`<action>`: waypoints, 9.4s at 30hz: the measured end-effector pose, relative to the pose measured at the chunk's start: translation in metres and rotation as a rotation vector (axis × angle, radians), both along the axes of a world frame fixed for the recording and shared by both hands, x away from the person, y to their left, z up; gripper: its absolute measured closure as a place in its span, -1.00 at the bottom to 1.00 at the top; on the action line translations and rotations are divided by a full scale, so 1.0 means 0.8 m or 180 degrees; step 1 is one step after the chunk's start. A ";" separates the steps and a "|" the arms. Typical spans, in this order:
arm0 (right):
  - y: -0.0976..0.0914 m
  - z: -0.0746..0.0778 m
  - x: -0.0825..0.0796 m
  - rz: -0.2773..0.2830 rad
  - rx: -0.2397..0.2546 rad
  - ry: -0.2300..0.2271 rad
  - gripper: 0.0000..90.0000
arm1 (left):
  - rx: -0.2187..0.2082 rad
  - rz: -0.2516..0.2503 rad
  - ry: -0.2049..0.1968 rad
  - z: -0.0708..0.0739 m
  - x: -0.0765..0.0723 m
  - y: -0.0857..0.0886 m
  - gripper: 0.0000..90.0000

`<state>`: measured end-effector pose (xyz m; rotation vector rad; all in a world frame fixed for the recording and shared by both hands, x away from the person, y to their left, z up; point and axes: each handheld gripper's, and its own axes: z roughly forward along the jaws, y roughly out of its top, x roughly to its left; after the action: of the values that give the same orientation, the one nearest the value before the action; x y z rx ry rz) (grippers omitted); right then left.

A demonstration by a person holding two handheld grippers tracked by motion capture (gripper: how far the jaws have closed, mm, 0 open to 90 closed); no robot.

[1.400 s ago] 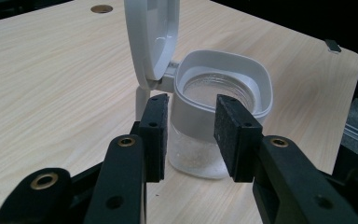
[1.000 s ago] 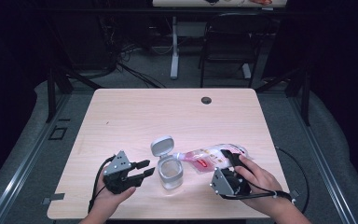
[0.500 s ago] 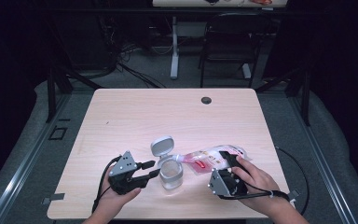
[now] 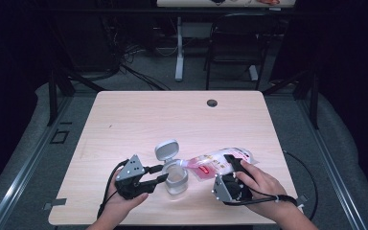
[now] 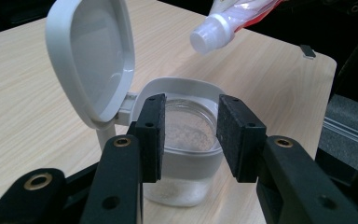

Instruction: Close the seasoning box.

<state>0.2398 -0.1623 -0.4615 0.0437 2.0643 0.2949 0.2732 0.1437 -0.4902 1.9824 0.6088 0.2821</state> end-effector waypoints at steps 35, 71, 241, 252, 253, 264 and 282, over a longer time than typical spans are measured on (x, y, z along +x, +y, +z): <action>0.016 -0.011 0.007 0.0021 -0.0165 0.0112 0.23 | 0.0067 -0.0159 -0.0224 0.019 -0.004 -0.051 0.56; 0.027 -0.014 0.008 0.0053 -0.0267 0.0208 0.25 | 0.0225 -0.0233 -0.0408 0.015 -0.007 -0.067 0.65; 0.068 0.033 -0.019 0.0417 -0.1231 -0.0395 0.63 | 0.0085 -0.0249 -0.0197 0.000 0.000 -0.047 0.98; 0.069 0.034 -0.020 0.0425 -0.1237 -0.0388 0.68 | 0.0073 -0.0239 -0.0177 -0.001 0.000 -0.047 0.99; 0.069 0.034 -0.020 0.0427 -0.1231 -0.0390 0.68 | 0.0074 -0.0239 -0.0177 -0.001 0.000 -0.047 0.99; 0.070 0.036 -0.022 0.0412 -0.1180 -0.0371 0.72 | 0.0077 -0.0244 -0.0181 -0.001 0.000 -0.048 0.99; 0.072 0.037 -0.024 0.0443 -0.1203 -0.0390 0.76 | 0.0091 -0.0251 -0.0184 -0.001 0.000 -0.048 0.99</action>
<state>0.2206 -0.1050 -0.4319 -0.3408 1.9725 -0.0119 0.2729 0.1052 -0.4914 2.0136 0.4911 0.3000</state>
